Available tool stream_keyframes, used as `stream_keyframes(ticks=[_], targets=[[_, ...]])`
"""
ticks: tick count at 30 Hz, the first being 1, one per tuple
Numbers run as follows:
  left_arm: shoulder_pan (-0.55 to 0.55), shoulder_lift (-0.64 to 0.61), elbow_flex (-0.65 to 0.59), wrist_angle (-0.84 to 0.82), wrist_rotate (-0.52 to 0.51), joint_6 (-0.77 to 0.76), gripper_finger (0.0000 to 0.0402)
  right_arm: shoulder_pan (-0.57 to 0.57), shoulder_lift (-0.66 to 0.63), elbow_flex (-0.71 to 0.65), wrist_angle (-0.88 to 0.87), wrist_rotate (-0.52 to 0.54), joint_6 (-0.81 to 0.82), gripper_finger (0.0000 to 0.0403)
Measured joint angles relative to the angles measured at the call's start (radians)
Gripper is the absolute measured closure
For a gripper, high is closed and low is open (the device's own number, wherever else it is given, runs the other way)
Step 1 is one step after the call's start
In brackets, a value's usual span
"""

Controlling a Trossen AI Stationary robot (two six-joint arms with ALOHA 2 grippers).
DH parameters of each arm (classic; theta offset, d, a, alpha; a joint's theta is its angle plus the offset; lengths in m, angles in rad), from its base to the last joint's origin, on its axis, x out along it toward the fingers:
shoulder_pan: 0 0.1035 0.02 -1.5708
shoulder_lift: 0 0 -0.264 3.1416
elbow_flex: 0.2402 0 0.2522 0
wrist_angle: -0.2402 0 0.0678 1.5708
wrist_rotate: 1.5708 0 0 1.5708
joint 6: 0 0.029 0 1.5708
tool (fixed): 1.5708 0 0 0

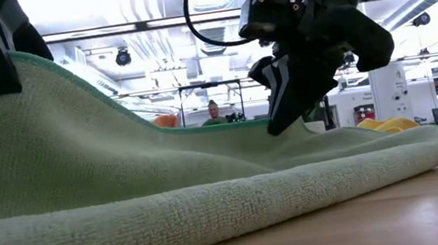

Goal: Fold microfiber towels
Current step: Fold the green microfiber cloth

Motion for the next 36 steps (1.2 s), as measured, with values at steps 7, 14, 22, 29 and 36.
stream_keyframes(ticks=[7, 14, 22, 29, 36], targets=[[0.002, 0.0, -0.001, 0.001, -0.02, 0.0, 0.0402, 0.0, 0.0, -0.001, 0.0, 0.0, -0.001, 0.0394], [0.002, 0.0, -0.001, 0.033, -0.03, 0.0, 0.0402, 0.0, -0.001, -0.005, -0.003, 0.0, -0.002, 0.0394], [0.002, 0.0, -0.001, 0.035, -0.037, 0.0, 0.0402, 0.0, -0.001, -0.006, -0.004, 0.0, -0.001, 0.0394], [0.002, 0.0, -0.001, 0.035, -0.037, 0.0, 0.0402, 0.0, -0.001, -0.007, -0.005, 0.0, -0.001, 0.0394], [0.002, 0.0, -0.001, 0.036, -0.044, 0.001, 0.0402, 0.0, -0.001, -0.008, -0.005, 0.0, 0.0, 0.0394]])
